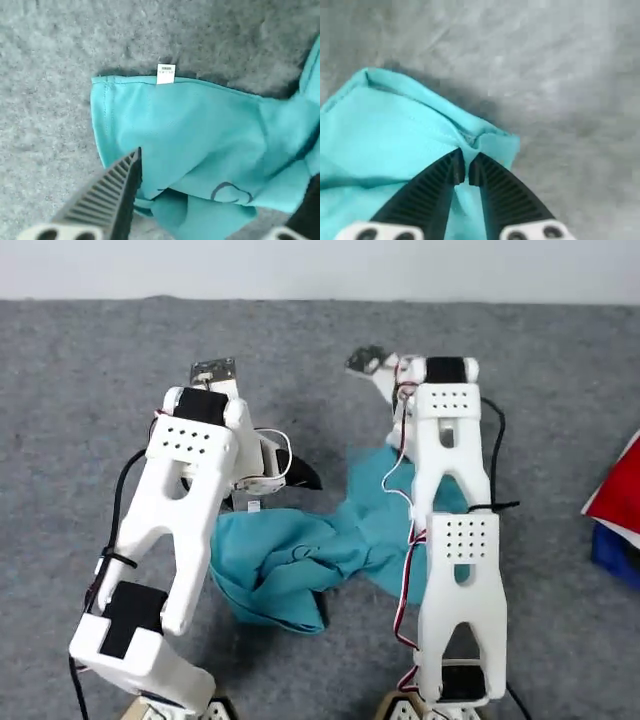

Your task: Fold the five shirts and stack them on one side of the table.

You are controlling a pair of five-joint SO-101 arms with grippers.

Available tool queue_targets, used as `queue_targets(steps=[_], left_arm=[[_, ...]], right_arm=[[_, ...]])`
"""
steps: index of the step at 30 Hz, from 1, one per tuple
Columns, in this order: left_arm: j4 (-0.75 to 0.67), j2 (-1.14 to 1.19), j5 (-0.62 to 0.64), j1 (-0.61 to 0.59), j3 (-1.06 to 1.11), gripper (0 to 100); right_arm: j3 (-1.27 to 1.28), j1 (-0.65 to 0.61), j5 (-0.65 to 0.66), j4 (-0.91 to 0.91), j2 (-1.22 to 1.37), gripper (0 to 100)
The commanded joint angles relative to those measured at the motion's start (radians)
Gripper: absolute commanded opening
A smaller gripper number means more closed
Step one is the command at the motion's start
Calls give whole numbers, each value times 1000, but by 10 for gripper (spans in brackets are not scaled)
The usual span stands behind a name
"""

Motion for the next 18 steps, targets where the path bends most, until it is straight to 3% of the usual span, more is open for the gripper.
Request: queue_targets(steps=[1, 8, 11, 14, 18], left_arm=[[29, -40, 9, 3, -2, 467], [31, -48, 9, -3, -2, 467], [31, -48, 9, -3, -2, 467], [31, -48, 9, 5, 24, 467], [31, -48, 9, 6, 105, 467]], right_arm=[[-215, 27, -83, -33, -24, 9], [-364, 74, -310, -234, -39, 13], [-327, 82, -373, -271, -44, 125], [-275, 77, -374, -211, -45, 245], [-259, 77, -288, -119, -41, 245]])
